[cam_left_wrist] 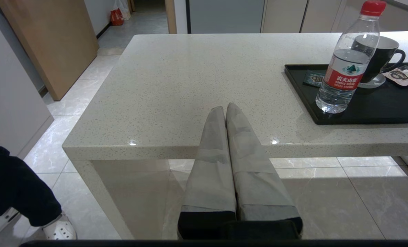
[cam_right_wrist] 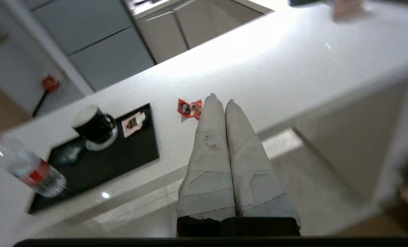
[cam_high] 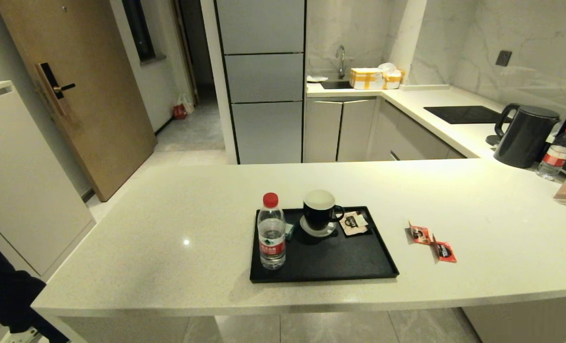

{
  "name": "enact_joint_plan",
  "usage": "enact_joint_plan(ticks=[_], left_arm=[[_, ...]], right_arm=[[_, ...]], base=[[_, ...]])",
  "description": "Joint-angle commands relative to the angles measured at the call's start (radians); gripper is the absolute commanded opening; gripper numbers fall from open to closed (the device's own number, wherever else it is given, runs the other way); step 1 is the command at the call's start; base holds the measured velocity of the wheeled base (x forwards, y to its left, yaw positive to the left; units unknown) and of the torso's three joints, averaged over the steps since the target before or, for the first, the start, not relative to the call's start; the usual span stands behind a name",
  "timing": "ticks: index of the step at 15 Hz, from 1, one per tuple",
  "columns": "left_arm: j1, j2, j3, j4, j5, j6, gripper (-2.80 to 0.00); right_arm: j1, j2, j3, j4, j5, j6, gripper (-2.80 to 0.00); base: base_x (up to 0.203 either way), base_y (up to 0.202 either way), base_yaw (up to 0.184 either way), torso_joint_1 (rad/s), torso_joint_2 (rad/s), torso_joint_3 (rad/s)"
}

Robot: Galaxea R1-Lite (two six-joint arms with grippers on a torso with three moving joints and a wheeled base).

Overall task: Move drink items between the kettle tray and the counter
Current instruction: Pick up the bottled water

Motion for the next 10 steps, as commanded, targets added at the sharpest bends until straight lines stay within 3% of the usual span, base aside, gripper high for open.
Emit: enact_joint_plan(ticks=[1,3,5,7,10], left_arm=[[0.0,-0.002,0.012,-0.001,0.0,0.0,-2.8],[0.0,-0.002,0.012,-0.001,0.0,0.0,-2.8],[0.0,-0.002,0.012,-0.001,0.0,0.0,-2.8],[0.0,-0.002,0.012,-0.001,0.0,0.0,-2.8],[0.0,-0.002,0.012,-0.001,0.0,0.0,-2.8]], right_arm=[[-0.002,-0.028,0.23,-0.34,0.046,-0.102,-2.8],[-0.003,-0.027,0.404,-0.493,0.147,-0.207,-2.8],[-0.004,-0.025,0.414,-0.423,0.218,-0.336,-2.8],[-0.003,-0.026,0.404,-0.343,0.249,-0.342,-2.8],[-0.005,-0.026,0.404,-0.34,0.245,-0.335,-2.8]], base=[[0.0,0.0,0.0,0.0,0.0,0.0],[0.0,0.0,0.0,0.0,0.0,0.0],[0.0,0.0,0.0,0.0,0.0,0.0],[0.0,0.0,0.0,0.0,0.0,0.0],[0.0,0.0,0.0,0.0,0.0,0.0]])
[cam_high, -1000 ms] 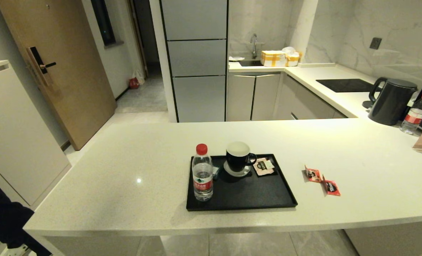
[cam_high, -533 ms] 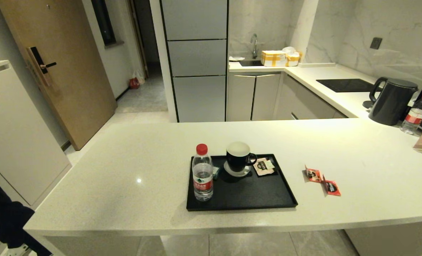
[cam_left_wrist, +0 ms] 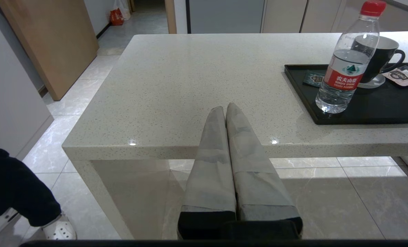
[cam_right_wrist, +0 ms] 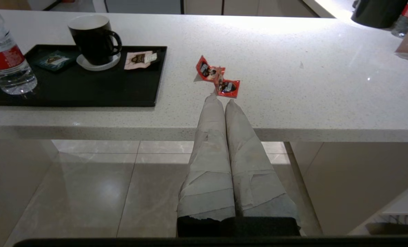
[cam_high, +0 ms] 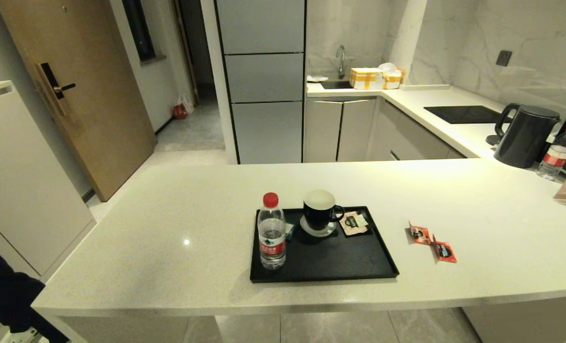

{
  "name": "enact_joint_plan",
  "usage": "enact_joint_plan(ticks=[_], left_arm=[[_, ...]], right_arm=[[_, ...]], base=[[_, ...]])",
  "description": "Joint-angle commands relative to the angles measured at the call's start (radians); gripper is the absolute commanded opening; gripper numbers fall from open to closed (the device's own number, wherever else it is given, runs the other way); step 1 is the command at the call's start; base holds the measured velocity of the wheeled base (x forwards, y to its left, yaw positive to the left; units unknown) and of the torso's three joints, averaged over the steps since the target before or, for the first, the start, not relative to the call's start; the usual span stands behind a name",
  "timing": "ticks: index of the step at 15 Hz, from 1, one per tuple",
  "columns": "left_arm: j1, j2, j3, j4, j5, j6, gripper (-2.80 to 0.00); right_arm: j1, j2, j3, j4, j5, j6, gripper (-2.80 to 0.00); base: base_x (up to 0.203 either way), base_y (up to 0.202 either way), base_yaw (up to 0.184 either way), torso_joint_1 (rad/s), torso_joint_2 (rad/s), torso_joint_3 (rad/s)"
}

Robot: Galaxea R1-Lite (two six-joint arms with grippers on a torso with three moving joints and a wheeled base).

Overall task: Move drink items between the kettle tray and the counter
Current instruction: Pick up the bottled water

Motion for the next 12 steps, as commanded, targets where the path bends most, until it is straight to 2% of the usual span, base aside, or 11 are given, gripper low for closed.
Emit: enact_joint_plan(ticks=[1,6,9,11,12], left_arm=[[0.001,-0.002,0.012,0.0,0.0,0.0,-2.8],[0.001,-0.002,0.012,0.0,0.0,0.0,-2.8],[0.001,0.0,0.011,0.006,-0.003,0.045,-2.8],[0.001,0.006,-0.021,0.029,-0.001,0.052,-2.8],[0.001,0.045,-0.081,0.05,-0.004,0.047,-2.8]], right_arm=[[0.0,0.004,0.003,-0.005,0.0,0.002,-2.8],[-0.001,0.003,0.003,-0.005,-0.001,0.032,-2.8],[0.0,0.003,0.004,-0.005,0.0,0.032,-2.8],[0.0,0.003,0.003,-0.005,0.0,0.032,-2.8],[0.0,0.004,0.003,-0.005,-0.001,0.034,-2.8]], base=[[0.0,0.0,0.0,0.0,0.0,0.0],[0.0,0.0,0.0,0.0,0.0,0.0],[0.0,0.0,0.0,0.0,0.0,0.0],[0.0,0.0,0.0,0.0,0.0,0.0],[0.0,0.0,0.0,0.0,0.0,0.0]])
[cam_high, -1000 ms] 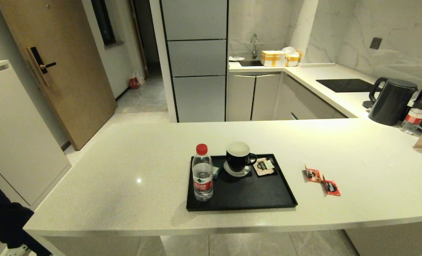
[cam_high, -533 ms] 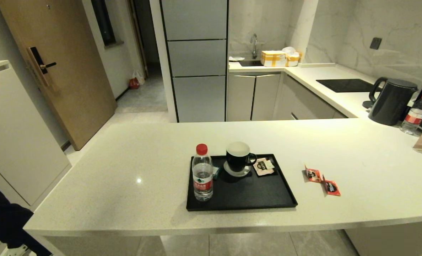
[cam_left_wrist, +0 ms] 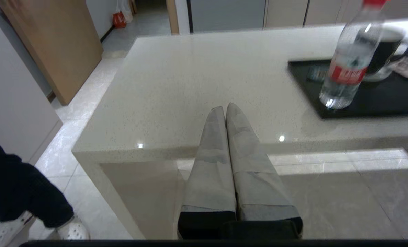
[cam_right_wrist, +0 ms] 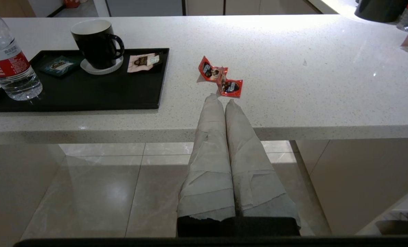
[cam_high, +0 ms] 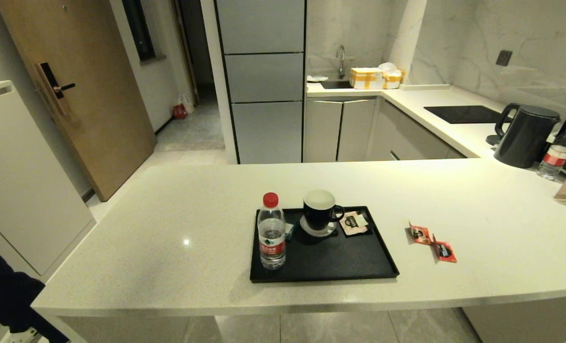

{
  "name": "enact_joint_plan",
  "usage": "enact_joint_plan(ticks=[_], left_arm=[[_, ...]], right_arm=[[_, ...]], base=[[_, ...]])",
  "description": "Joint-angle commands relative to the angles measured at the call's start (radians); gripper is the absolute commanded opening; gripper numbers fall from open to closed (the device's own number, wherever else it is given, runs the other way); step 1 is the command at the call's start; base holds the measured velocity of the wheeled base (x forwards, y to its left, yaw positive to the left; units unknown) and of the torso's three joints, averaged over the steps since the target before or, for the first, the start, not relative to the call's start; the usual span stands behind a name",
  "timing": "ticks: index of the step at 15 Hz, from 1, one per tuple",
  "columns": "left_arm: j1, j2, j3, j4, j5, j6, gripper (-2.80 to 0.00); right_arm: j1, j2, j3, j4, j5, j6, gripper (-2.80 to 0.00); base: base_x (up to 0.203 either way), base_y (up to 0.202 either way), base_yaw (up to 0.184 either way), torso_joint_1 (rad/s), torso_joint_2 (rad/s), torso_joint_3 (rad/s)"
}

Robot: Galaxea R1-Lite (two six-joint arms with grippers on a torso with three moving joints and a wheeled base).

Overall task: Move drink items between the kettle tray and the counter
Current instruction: Pick up the bottled water

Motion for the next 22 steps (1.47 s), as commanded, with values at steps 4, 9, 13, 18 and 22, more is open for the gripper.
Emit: enact_joint_plan(ticks=[4,9,13,18,22], left_arm=[[-0.004,0.438,-0.498,0.231,-0.015,-0.049,-2.8],[-0.051,0.904,-0.697,0.527,-0.303,-0.073,-2.8],[-0.102,1.256,-0.637,0.306,-0.453,-0.007,-2.8],[-0.194,1.597,-0.468,-0.388,-0.453,-0.054,-2.8],[-0.345,1.849,-0.439,-0.852,-0.274,-0.077,0.0]], right_arm=[[-0.001,0.004,0.0,0.0,0.0,-0.001,-2.8],[0.0,0.004,0.0,0.0,0.0,0.0,-2.8],[-0.001,0.004,0.0,0.0,0.0,-0.001,-2.8],[0.0,0.002,0.001,0.0,0.0,0.0,-2.8],[-0.001,0.004,0.0,0.0,0.0,0.0,-2.8]], base=[[0.0,0.0,0.0,0.0,0.0,0.0],[0.0,0.0,0.0,0.0,0.0,0.0],[0.0,0.0,0.0,0.0,0.0,0.0],[0.0,0.0,0.0,0.0,0.0,0.0],[0.0,0.0,0.0,0.0,0.0,0.0]])
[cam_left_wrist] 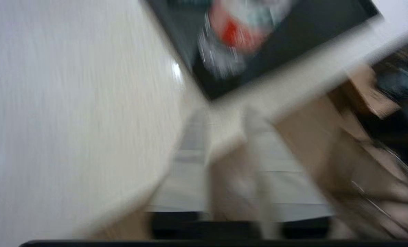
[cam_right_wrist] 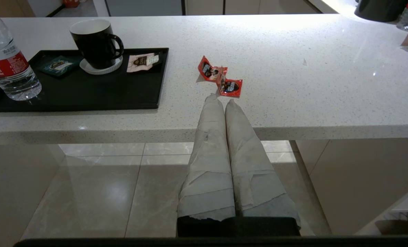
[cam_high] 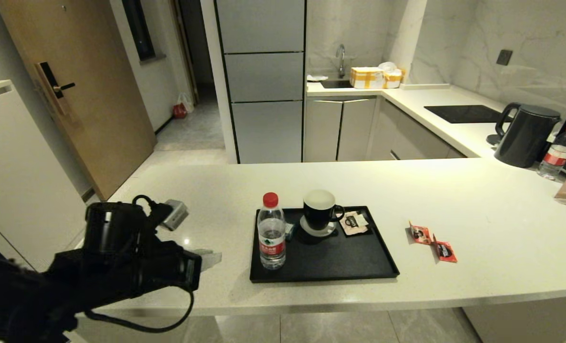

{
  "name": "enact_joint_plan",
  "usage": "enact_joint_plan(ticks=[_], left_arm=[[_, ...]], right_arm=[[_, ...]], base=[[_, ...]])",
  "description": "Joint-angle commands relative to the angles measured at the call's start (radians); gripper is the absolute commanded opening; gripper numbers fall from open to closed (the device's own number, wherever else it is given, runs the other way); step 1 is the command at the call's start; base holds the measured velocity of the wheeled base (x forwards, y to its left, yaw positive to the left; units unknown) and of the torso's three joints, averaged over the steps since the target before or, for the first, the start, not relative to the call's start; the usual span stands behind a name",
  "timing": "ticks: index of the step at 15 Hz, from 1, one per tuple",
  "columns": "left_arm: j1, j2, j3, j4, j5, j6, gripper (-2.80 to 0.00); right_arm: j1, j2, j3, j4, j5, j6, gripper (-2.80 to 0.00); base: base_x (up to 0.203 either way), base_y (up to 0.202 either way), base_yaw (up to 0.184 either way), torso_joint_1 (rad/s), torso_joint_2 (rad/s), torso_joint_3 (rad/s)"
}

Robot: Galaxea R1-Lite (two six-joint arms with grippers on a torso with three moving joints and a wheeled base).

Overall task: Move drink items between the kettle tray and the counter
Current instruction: Pick up the bottled water

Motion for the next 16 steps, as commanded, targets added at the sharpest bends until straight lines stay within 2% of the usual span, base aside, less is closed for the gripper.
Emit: enact_joint_plan(ticks=[1,3,6,12,16], left_arm=[[-0.064,0.181,0.004,-0.246,0.072,-0.008,0.0],[-0.137,0.268,-0.009,-0.397,0.145,-0.018,0.0],[-0.165,0.312,-0.063,-0.407,0.156,-0.017,0.0],[-0.181,0.356,-0.089,-0.413,0.15,-0.015,0.0],[-0.2,0.425,-0.188,-0.406,0.159,-0.012,0.0]], right_arm=[[0.0,0.003,0.0,0.0,0.0,0.0,-2.8],[0.0,0.001,0.0,0.0,0.0,-0.001,-2.8],[0.0,0.002,0.0,0.0,0.0,0.0,-2.8],[0.0,0.002,0.0,0.0,0.0,0.0,-2.8],[0.0,0.003,0.0,0.0,0.0,-0.001,-2.8]], base=[[0.0,0.0,0.0,0.0,0.0,0.0],[0.0,0.0,0.0,0.0,0.0,0.0],[0.0,0.0,0.0,0.0,0.0,0.0],[0.0,0.0,0.0,0.0,0.0,0.0],[0.0,0.0,0.0,0.0,0.0,0.0]])
